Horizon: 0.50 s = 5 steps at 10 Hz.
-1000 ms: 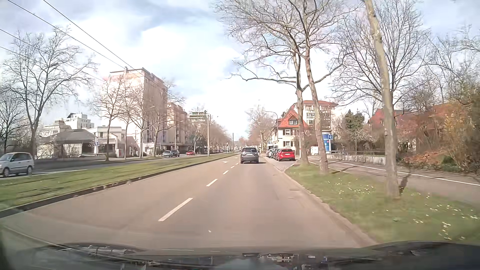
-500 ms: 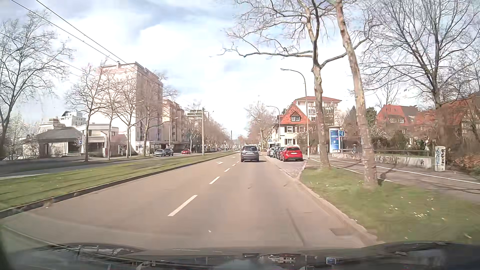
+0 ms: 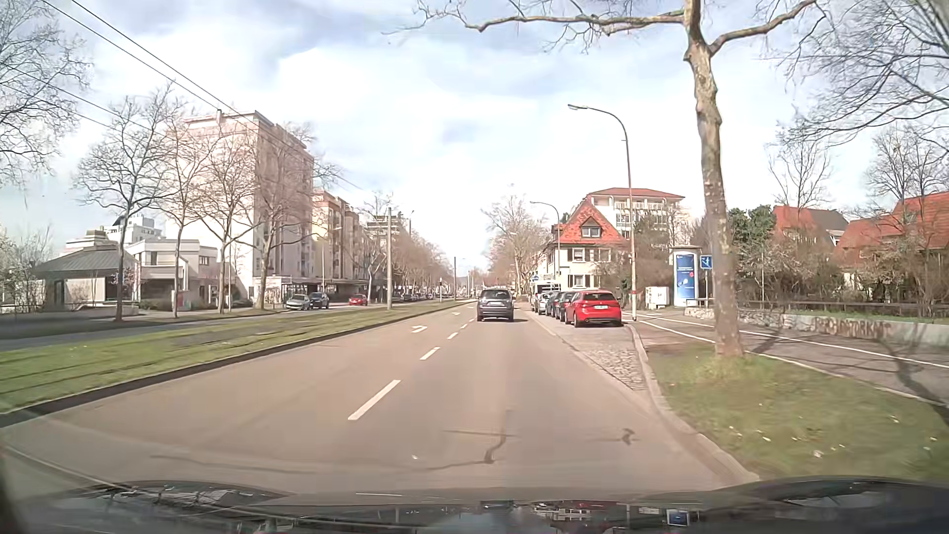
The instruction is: Follow the waypoints while adhering to traffic rules and regulations
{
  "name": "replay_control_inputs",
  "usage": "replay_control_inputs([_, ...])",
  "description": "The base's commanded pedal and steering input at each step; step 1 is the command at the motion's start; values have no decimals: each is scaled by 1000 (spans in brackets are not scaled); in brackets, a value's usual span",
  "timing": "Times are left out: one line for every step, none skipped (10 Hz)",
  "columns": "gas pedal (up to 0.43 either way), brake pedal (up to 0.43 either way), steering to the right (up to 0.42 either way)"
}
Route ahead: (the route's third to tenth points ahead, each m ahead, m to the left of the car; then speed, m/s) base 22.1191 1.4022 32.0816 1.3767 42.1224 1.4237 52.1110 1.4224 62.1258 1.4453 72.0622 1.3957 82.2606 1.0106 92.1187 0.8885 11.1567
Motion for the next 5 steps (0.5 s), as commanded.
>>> replay_control_inputs([59,0,2])
replay_control_inputs([59,0,2])
replay_control_inputs([59,0,2])
replay_control_inputs([59,0,2])
replay_control_inputs([59,0,1])
